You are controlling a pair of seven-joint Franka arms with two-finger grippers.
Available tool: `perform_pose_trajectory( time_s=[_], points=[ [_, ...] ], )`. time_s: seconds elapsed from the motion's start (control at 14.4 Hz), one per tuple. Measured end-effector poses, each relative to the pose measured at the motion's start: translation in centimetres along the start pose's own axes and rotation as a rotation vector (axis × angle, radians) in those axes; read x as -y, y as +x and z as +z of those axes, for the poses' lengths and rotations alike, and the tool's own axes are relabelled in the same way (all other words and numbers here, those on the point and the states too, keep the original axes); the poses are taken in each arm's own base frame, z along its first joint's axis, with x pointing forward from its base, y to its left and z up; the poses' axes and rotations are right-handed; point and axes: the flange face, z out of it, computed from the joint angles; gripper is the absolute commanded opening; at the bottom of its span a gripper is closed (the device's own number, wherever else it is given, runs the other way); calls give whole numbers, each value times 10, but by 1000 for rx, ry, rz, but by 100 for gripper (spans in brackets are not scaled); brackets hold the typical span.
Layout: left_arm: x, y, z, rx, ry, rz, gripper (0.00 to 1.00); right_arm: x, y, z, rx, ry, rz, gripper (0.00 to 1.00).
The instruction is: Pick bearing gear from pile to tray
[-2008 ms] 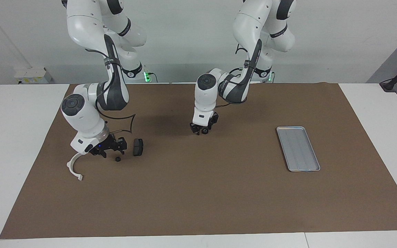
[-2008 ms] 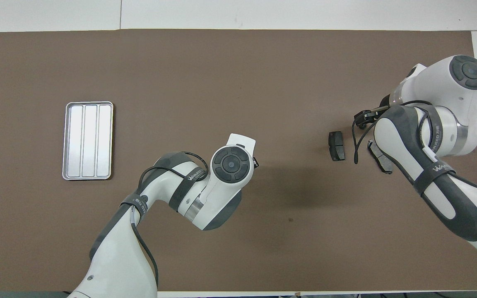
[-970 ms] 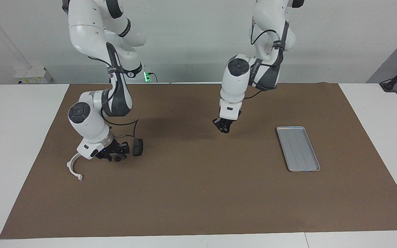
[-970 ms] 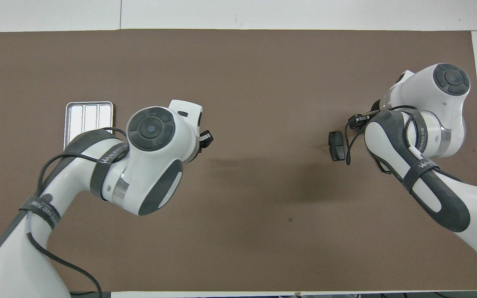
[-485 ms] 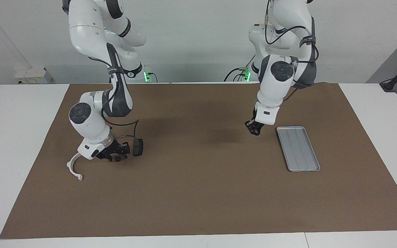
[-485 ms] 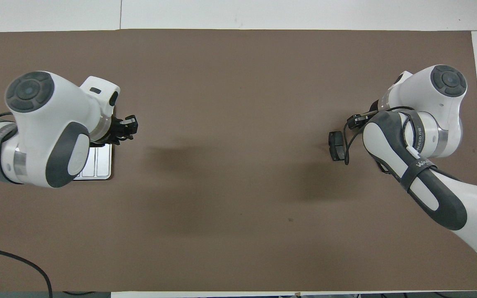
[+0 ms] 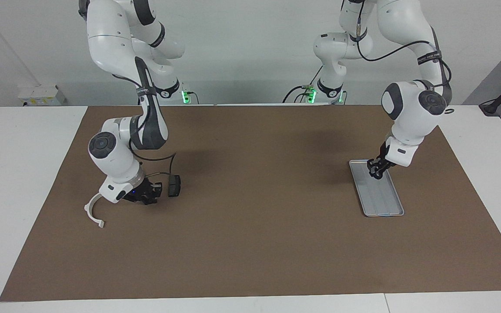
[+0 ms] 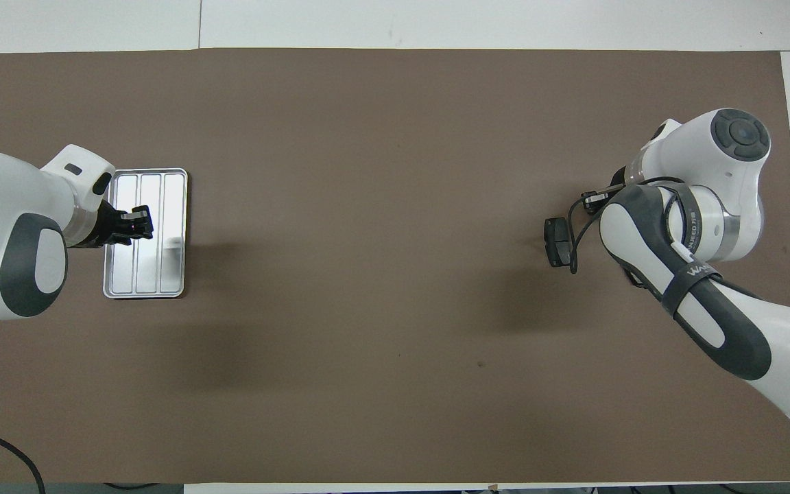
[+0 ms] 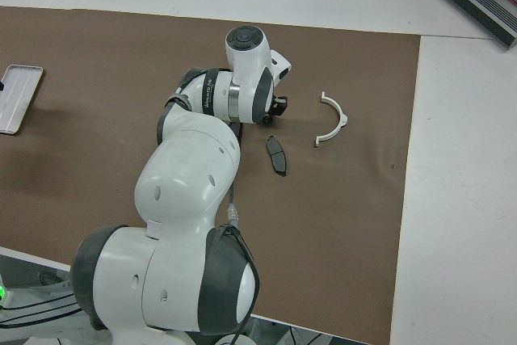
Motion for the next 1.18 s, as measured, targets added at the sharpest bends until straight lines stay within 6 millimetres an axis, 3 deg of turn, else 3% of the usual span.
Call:
perform_pose_trajectory(
  time_s=[0.28,0.48,0.62,0.76,0.9,0.97,1.04,1.11,1.18],
  points=[
    [-1,-25,38,33,7,13,0,0,0,0,0,0,-14,0],
    [0,-29,45,41,10,14,0,5,3,-7,1,0,-23,0],
    [1,-30,47,38,9,13,0,19,10,-30,23,1,-27,0],
    [2,-34,53,31,8,13,0,38,16,-70,4,-1,8,0],
    [4,-37,58,30,8,13,0,73,15,-110,-20,0,39,0],
    [4,-38,59,31,8,16,5,101,13,-129,-28,1,61,0],
    [5,-38,59,31,8,21,34,132,10,-142,-35,1,78,0],
    [5,-38,59,30,8,25,71,167,6,-149,-41,2,95,0],
    [5,-38,59,30,8,28,77,206,0,-153,-46,5,112,0]
  ],
)
